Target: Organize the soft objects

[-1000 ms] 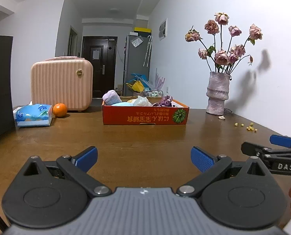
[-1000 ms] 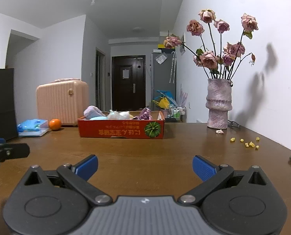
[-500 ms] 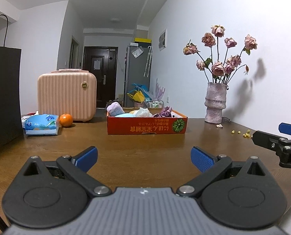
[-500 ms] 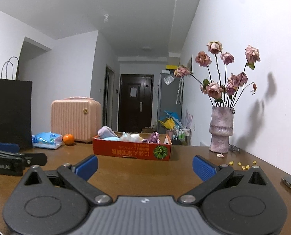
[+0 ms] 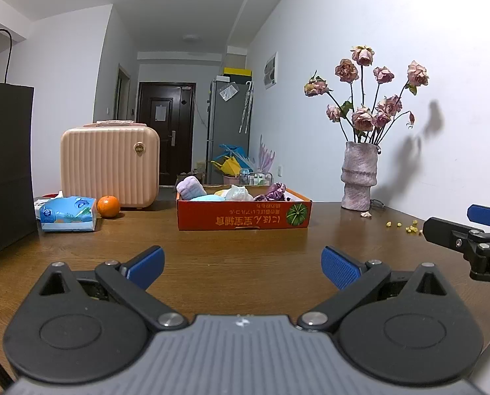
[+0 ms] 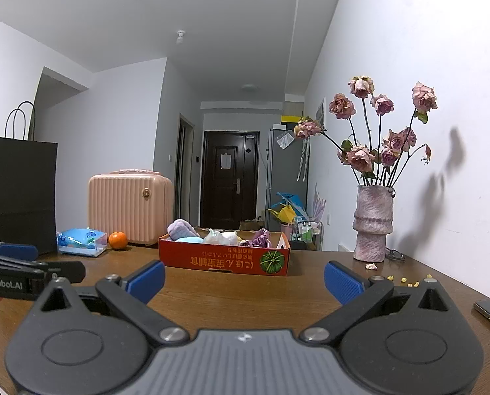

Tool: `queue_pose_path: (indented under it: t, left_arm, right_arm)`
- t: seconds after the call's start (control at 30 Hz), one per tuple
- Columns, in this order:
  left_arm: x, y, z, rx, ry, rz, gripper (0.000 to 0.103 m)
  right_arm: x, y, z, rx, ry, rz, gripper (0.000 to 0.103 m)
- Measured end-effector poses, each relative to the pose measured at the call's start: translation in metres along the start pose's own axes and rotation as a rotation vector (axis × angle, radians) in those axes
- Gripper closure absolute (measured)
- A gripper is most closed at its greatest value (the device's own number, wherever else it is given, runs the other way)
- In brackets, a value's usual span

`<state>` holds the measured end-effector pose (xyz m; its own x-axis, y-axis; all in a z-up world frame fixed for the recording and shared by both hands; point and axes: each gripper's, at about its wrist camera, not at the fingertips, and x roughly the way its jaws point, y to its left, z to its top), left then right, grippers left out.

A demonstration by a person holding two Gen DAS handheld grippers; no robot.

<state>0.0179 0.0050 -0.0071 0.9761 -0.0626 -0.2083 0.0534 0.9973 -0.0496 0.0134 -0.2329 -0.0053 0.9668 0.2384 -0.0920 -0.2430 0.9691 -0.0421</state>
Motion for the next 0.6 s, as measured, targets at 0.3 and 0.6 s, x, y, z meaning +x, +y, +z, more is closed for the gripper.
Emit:
queue_pose_path:
  t: [0.3,0.6]
  left_arm:
    - [0.0004,-0.0001,0.0000,0.001,0.002,0.002,0.000]
    - [0.0004,-0.0001,-0.0002,0.000,0.002,0.002,0.000]
  right_arm:
    - [-0.0012,-0.0001,0.0002,0.002,-0.003,0.000,0.000]
    - [-0.0014,-0.0002,0.0001,0.002,-0.003,0.000,0.000]
